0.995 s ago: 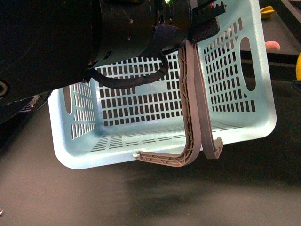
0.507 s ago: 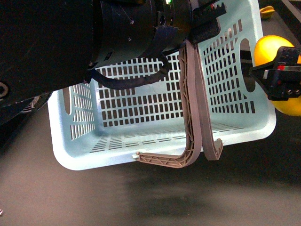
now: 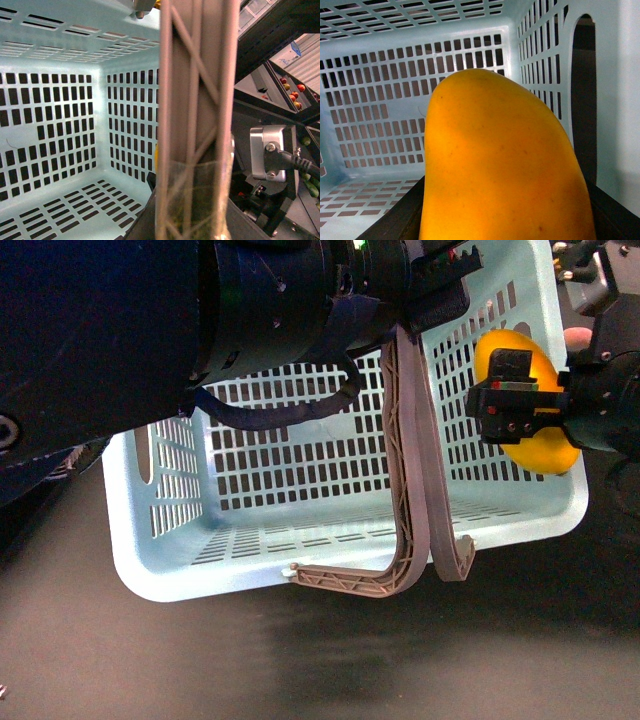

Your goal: Pick mango with right arm and hold basket with left

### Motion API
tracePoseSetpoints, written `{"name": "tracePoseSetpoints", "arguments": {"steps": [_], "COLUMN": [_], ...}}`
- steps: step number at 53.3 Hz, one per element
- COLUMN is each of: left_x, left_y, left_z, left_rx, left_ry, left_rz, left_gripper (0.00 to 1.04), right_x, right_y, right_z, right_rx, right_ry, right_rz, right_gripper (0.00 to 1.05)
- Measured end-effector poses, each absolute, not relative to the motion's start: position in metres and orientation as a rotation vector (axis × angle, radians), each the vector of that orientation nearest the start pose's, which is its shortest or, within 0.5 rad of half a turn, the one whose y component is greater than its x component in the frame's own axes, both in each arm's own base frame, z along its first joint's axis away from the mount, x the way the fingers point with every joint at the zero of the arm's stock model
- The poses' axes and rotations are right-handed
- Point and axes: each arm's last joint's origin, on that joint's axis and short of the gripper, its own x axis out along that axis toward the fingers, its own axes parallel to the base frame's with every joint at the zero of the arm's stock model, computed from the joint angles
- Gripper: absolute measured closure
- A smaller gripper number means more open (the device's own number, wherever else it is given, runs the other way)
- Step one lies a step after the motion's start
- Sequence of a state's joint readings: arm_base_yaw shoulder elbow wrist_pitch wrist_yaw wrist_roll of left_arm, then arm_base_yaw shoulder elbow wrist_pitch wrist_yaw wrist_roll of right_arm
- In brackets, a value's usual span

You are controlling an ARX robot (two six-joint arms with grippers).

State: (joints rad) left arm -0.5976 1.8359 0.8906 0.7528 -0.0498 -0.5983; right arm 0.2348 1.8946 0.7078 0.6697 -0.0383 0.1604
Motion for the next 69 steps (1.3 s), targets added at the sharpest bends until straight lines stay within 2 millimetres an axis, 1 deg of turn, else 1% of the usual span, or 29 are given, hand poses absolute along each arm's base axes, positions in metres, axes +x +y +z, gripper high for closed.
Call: {"name": "tracePoseSetpoints", "arguments": {"steps": [2,6,8,11,16,17,20,28,32,35,39,41,48,50,57,61,69], "left_x": [0.312,0.312,0.312,0.312,0.312,0.312,0.311,0.311,0.312,0.312,0.312,0.312,0.311,0.311,0.311,0.312,0.312], "left_y": [-0.210,-0.210,-0.210,-0.210,-0.210,-0.210,-0.211,-0.210,-0.210,-0.210,-0.210,-0.210,-0.210,-0.210,-0.210,-0.210,-0.210], "left_z": [0.176,0.176,0.176,0.176,0.176,0.176,0.176,0.176,0.176,0.176,0.176,0.176,0.176,0.176,0.176,0.176,0.176], "left_rx": [-0.520,-0.520,-0.520,-0.520,-0.516,-0.517,-0.509,-0.511,-0.511,-0.509,-0.511,-0.511,-0.511,-0.511,-0.511,-0.511,-0.511], "left_ry": [0.341,0.341,0.341,0.341,0.342,0.342,0.343,0.343,0.343,0.342,0.344,0.344,0.345,0.345,0.345,0.345,0.344], "left_rz": [-0.472,-0.473,-0.473,-0.473,-0.475,-0.474,-0.473,-0.469,-0.467,-0.467,-0.469,-0.472,-0.472,-0.473,-0.473,-0.473,-0.471], "left_gripper": [0.99,0.99,0.99,0.99,0.99,0.99,0.99,0.99,0.99,0.99,0.99,0.99,0.99,0.99,0.99,0.99,0.99], "right_x": [0.328,0.331,0.332,0.333,0.334,0.334,0.330,0.314,0.298,0.289,0.270,0.256,0.228,0.217,0.191,0.173,0.149], "right_y": [0.081,0.083,0.083,0.084,0.084,0.084,0.083,0.077,0.069,0.063,0.050,0.041,0.025,0.019,0.007,-0.001,-0.010], "right_z": [0.100,0.099,0.100,0.102,0.106,0.107,0.115,0.135,0.150,0.156,0.162,0.162,0.161,0.161,0.161,0.162,0.165], "right_rx": [0.112,0.122,0.125,0.131,0.148,0.152,0.164,0.187,0.203,0.207,0.207,0.202,0.199,0.196,0.193,0.191,0.183], "right_ry": [0.529,0.511,0.505,0.487,0.460,0.456,0.425,0.365,0.326,0.310,0.302,0.307,0.330,0.339,0.347,0.344,0.323], "right_rz": [0.218,0.206,0.201,0.193,0.186,0.186,0.188,0.206,0.212,0.204,0.173,0.143,0.104,0.101,0.082,0.061,0.017], "right_gripper": [0.43,0.31,0.27,0.18,0.07,0.06,0.09,0.08,0.08,0.08,0.08,0.08,0.08,0.08,0.08,0.08,0.08]}}
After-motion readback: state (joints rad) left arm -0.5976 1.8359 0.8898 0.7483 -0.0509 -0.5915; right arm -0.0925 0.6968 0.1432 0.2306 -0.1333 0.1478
